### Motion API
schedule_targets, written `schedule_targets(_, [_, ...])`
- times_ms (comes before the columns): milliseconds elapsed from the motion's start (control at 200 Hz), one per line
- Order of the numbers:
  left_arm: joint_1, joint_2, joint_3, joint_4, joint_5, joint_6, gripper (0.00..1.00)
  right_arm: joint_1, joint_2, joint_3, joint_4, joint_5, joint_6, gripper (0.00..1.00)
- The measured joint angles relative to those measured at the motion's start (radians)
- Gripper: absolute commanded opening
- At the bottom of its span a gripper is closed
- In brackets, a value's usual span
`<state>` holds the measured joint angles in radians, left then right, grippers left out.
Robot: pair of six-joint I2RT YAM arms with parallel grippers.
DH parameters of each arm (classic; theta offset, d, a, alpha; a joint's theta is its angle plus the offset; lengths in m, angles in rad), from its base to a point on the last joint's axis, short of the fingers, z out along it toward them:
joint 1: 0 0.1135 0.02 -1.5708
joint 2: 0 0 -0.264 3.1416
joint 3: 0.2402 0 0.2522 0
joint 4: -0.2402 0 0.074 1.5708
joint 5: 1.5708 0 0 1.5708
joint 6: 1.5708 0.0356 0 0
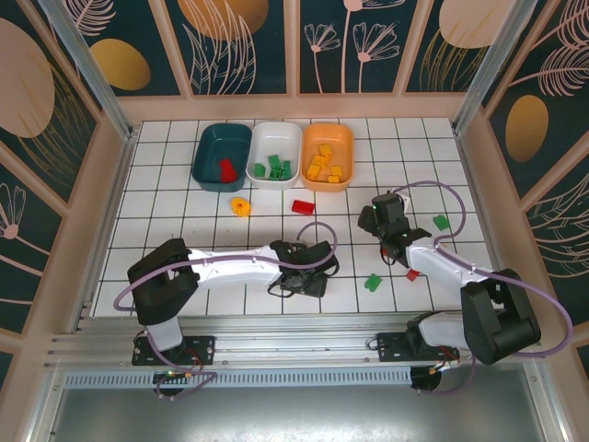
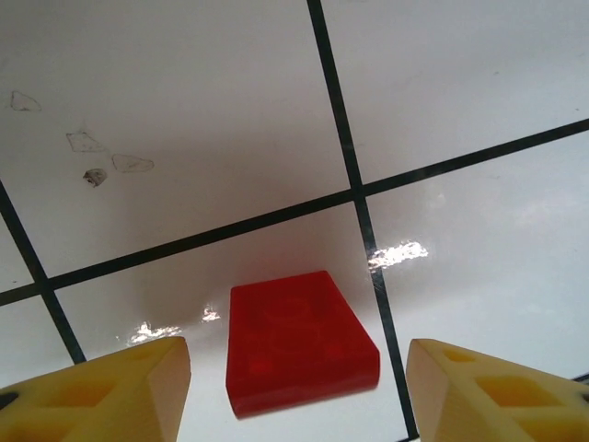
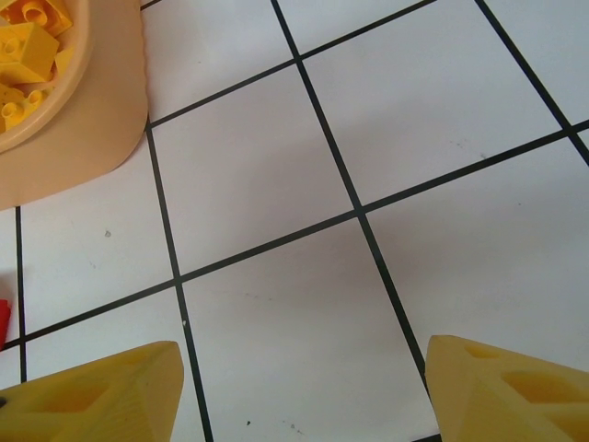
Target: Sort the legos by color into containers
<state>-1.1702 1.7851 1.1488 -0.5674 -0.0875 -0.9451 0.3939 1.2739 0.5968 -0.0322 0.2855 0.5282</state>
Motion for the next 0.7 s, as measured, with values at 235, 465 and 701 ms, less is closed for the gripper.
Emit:
schedule_targets(235, [0.0,0.036,0.009,0.011,-0.013,0.0,0.37,-0.002,-0.013,0.0,0.0,-0.006,-0.006,0.65])
schedule_targets(465, [0.0,0.036,0.011,0.018,-0.031,0.009,0.21,-0.004,-0.016,-0.001,0.0,-0.007,-0.006,0.65])
schedule_targets(701, [0.042,0.008,0.027,0.016,-0.045,0.056,0.15,-0.005,-0.023,-0.001,0.0,-0.022,-0.006,0.65])
